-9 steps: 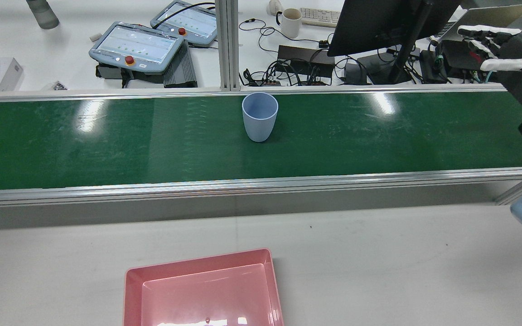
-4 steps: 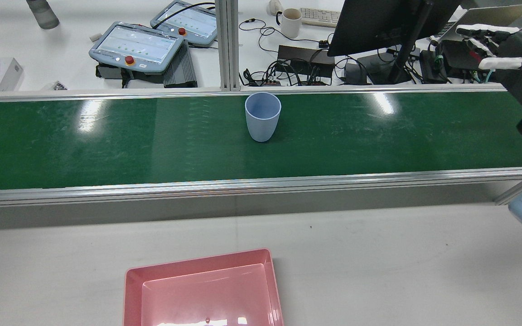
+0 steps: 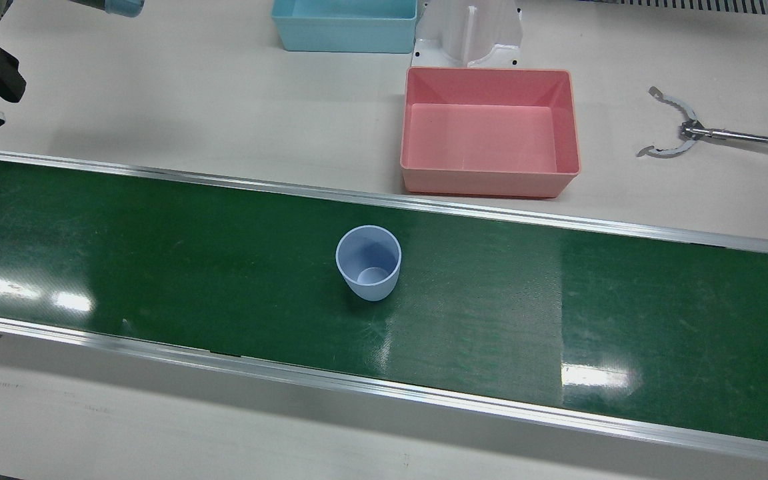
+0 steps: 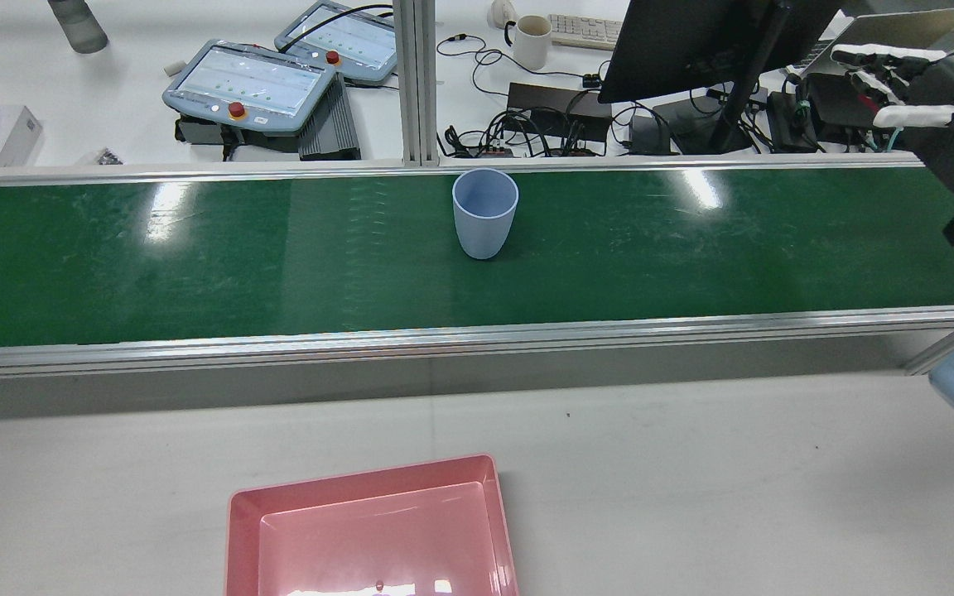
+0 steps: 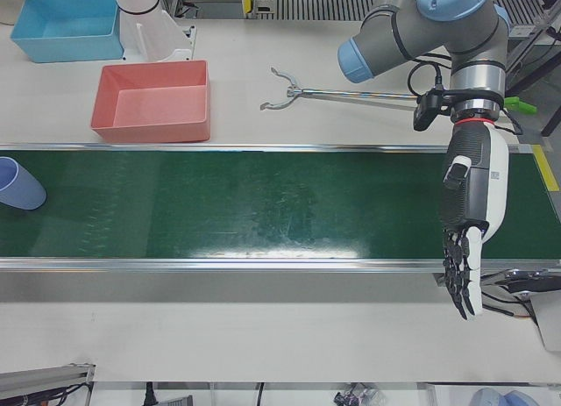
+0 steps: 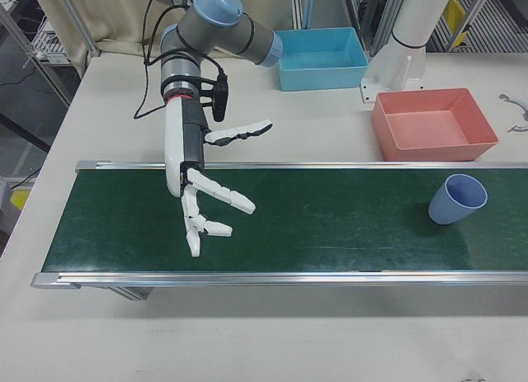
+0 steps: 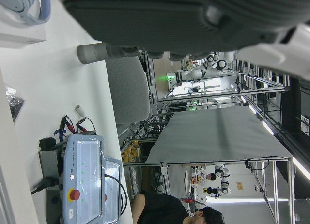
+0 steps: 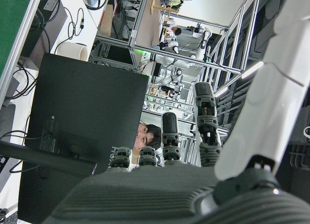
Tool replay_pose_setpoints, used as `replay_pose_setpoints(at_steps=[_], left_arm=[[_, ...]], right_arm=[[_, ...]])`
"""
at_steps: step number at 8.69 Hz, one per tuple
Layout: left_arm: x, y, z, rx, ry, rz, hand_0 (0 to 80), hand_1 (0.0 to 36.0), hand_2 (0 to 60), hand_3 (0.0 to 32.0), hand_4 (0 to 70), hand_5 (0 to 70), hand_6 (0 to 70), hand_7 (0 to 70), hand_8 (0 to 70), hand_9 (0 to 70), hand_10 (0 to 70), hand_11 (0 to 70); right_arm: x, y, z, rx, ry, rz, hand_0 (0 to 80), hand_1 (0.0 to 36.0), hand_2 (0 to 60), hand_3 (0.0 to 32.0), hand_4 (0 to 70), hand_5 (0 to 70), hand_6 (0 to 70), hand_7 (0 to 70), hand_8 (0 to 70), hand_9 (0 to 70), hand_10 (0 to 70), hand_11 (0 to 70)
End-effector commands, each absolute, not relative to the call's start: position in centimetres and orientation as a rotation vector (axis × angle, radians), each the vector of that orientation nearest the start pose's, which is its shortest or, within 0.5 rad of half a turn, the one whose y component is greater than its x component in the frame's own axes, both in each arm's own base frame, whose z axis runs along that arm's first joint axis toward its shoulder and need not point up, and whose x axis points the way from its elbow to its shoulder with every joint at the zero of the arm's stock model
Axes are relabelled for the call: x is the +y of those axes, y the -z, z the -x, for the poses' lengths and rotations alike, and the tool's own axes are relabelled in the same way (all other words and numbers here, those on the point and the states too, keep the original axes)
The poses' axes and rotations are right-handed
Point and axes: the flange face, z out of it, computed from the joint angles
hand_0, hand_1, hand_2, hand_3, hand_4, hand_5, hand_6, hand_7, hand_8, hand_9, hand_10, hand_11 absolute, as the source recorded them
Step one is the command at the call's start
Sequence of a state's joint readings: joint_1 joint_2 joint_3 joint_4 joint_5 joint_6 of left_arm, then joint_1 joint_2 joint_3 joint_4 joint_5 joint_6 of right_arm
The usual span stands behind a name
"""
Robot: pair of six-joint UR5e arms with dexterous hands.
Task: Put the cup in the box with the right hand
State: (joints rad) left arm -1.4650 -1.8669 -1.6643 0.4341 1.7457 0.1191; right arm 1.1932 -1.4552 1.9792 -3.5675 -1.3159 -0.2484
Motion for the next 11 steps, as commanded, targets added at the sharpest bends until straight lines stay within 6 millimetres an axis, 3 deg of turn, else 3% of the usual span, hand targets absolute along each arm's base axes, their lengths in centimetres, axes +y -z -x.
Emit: replay_pose_setpoints(at_steps=[1, 11], left_arm=[[-58.94, -52.40, 5.40, 1.989, 2.046, 0.169, 0.0, 0.0, 0.0, 0.0, 0.0, 0.0, 0.0, 0.0, 0.0, 0.0, 0.0, 0.0], [-58.94, -52.40, 5.40, 1.989, 2.046, 0.168, 0.0, 0.0, 0.0, 0.0, 0.0, 0.0, 0.0, 0.0, 0.0, 0.0, 0.0, 0.0]], right_arm=[[-51.77, -47.87, 3.50, 2.509, 2.253, 0.127, 53.5, 8.8, 0.0, 3.4, 27.5, 4.7, 7.3, 38.6, 2.0, 8.6, 4.2, 7.6], [-51.80, -48.00, 3.44, 2.507, 2.257, 0.128, 53.4, 8.8, 0.0, 4.4, 26.7, 4.7, 7.1, 37.5, 1.8, 8.3, 4.2, 7.5]])
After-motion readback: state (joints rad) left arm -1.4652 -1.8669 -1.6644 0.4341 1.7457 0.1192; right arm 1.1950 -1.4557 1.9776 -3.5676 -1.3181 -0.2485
